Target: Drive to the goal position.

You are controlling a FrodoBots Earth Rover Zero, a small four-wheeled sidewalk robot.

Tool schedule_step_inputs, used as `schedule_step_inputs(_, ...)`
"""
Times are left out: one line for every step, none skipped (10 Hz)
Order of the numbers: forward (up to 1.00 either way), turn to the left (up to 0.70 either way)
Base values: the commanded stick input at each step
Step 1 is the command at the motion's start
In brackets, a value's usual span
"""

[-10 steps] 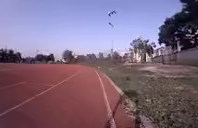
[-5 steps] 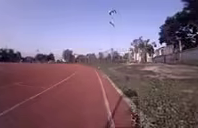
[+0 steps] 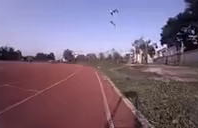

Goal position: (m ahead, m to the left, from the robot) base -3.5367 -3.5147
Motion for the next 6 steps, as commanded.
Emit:
schedule_step_inputs(0.70, 0.08)
schedule_step_inputs(0.70, 0.04)
schedule_step_inputs(0.70, 0.00)
schedule_step_inputs(0.70, 0.00)
schedule_step_inputs(0.70, 0.00)
schedule_step_inputs(0.70, 0.00)
